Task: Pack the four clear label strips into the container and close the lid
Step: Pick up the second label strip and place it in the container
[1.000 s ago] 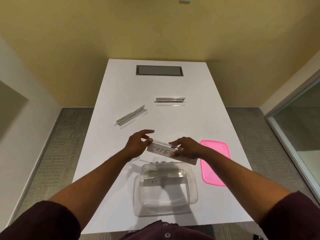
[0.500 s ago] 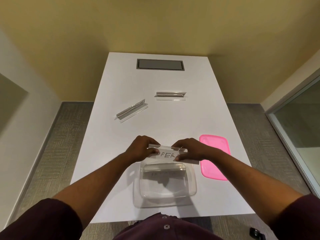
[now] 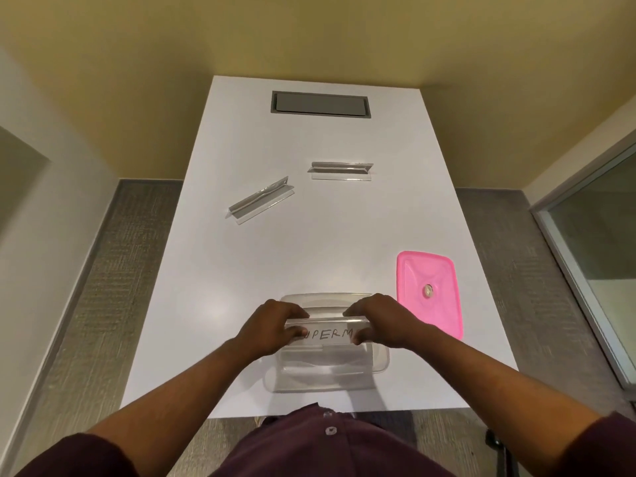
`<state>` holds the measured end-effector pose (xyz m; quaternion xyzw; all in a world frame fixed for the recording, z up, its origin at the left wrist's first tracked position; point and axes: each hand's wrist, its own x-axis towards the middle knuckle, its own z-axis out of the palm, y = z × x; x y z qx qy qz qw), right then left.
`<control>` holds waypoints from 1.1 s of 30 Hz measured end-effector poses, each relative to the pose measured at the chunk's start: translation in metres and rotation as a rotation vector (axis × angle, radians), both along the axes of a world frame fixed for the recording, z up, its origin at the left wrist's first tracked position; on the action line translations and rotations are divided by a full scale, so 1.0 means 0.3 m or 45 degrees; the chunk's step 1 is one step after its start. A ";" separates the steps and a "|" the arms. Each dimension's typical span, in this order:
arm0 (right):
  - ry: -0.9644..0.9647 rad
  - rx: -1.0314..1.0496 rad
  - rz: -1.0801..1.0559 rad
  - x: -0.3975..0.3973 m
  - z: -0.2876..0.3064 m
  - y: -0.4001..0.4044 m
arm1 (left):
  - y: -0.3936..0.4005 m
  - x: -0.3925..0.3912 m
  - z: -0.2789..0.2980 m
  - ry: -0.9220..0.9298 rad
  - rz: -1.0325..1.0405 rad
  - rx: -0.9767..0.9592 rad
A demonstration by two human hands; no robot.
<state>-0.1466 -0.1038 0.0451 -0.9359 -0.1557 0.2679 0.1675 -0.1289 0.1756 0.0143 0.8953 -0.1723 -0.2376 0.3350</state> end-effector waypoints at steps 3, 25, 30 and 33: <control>0.024 0.003 0.000 -0.029 -0.039 0.012 | 0.001 -0.021 -0.020 -0.012 -0.116 0.104; 0.219 -0.105 -0.120 -0.103 -0.225 0.088 | -0.154 -0.058 -0.078 -0.200 -0.614 0.836; 0.154 -0.153 -0.096 -0.112 -0.237 0.103 | -0.152 -0.064 -0.098 -0.221 -0.591 0.814; 0.105 -0.195 -0.066 -0.118 -0.242 0.108 | -0.148 -0.072 -0.107 -0.222 -0.567 0.801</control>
